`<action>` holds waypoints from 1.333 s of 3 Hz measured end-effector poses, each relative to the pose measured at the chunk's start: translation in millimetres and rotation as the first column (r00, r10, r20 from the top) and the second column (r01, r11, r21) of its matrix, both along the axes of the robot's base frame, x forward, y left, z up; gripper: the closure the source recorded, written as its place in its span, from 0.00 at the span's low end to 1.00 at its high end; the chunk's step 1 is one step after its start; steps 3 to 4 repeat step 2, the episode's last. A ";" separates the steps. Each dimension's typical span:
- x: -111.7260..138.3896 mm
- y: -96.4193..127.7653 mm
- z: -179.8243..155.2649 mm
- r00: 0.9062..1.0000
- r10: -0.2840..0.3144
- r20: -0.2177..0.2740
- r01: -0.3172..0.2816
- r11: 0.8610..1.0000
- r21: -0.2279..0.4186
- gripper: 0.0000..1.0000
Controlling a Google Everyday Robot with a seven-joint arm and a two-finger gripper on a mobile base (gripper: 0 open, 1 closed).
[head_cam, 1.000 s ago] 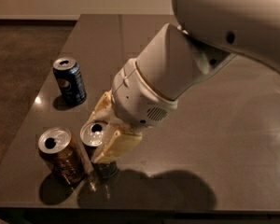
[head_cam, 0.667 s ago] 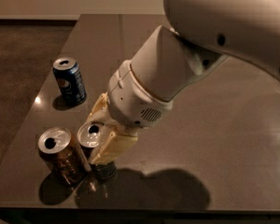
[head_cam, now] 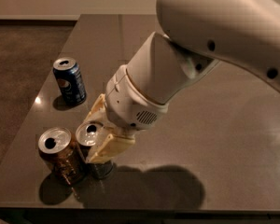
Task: Move redbull can near orange can
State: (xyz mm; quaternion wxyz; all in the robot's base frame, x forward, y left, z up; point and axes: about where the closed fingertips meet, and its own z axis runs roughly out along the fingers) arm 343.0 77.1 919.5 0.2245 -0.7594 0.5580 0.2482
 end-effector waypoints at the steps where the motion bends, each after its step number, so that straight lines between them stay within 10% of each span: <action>1: -1.7 1.0 2.2 1.000 0.001 0.007 -0.001 1.000 -0.002 0.00; 4: -1.7 1.0 2.2 1.000 0.001 0.007 -0.001 1.000 -0.002 0.00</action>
Offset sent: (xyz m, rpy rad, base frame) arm -0.0015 0.0009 0.0019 -0.0018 -0.0064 0.0010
